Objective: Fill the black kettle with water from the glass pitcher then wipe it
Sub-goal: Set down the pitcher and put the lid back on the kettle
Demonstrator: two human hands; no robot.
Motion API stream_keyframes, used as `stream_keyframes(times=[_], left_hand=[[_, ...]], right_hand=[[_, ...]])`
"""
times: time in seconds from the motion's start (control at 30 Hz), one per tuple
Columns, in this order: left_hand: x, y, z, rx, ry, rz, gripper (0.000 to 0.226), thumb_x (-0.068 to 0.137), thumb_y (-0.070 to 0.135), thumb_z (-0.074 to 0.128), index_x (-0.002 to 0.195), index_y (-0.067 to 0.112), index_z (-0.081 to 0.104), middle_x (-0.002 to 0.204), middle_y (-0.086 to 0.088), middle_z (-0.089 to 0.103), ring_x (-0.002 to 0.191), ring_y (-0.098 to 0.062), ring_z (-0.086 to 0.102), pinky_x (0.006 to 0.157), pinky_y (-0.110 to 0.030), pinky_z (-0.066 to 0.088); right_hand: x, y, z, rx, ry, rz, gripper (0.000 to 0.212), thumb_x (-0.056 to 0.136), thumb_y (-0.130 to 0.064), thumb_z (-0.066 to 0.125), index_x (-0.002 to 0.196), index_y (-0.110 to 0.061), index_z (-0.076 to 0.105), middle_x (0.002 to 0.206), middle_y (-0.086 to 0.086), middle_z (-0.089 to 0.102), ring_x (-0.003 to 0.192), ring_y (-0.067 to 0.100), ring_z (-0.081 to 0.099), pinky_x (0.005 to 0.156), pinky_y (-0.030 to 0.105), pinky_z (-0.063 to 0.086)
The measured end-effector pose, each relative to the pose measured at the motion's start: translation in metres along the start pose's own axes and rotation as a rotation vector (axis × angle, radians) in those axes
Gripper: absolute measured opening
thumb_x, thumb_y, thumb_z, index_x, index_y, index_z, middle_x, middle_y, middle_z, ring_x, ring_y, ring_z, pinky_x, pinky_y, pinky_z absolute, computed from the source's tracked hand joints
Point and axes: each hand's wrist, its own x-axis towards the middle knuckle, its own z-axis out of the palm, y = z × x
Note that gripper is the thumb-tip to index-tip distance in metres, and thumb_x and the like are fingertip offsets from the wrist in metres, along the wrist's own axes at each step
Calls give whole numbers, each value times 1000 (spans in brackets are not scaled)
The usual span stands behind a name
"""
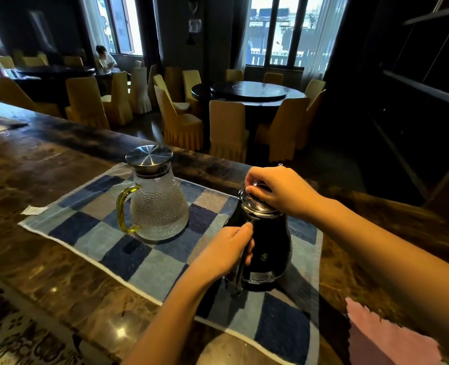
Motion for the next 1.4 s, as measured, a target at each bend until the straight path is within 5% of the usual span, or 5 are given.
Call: stream_keyframes(times=[0.83, 1.07, 1.13, 1.23, 1.4], left_hand=[[-4, 2, -1, 130, 50, 39, 59, 98, 40, 33, 44, 26, 53, 48, 2, 60, 59, -18, 54, 69, -35, 43], [-12, 8, -20, 415, 82, 79, 62, 90, 59, 39, 80, 4, 68, 79, -19, 71, 78, -34, 66, 79, -45, 51], [-15, 11, -29, 461, 181, 159, 46, 86, 57, 45, 84, 16, 66, 81, -7, 68, 80, -26, 64, 76, -37, 52], [-14, 26, -30, 428, 348, 318, 23, 87, 44, 55, 100, 26, 59, 98, 7, 63, 91, -7, 61, 79, -28, 51], [8, 51, -9, 586, 337, 502, 47, 84, 41, 62, 125, 21, 51, 125, 2, 51, 111, -10, 49, 89, -20, 39]], right_hand=[[-6, -13, 12, -37, 107, 162, 20, 94, -37, 51, 97, -18, 55, 87, 3, 67, 73, 17, 57, 67, 38, 52], [-55, -8, 9, 336, 458, 273, 22, 90, -27, 58, 112, -23, 56, 89, -8, 60, 78, 8, 59, 69, 27, 51], [-83, 2, 6, 391, 506, 324, 19, 91, -25, 57, 110, -24, 55, 89, -10, 59, 80, 4, 58, 68, 19, 48], [-136, 16, 6, 353, 415, 394, 11, 91, -20, 58, 102, -22, 59, 94, -9, 61, 85, 4, 58, 71, 18, 48], [-230, 20, 15, 198, 134, 550, 10, 88, -22, 61, 97, -27, 63, 95, -9, 62, 89, 6, 60, 74, 29, 53]])
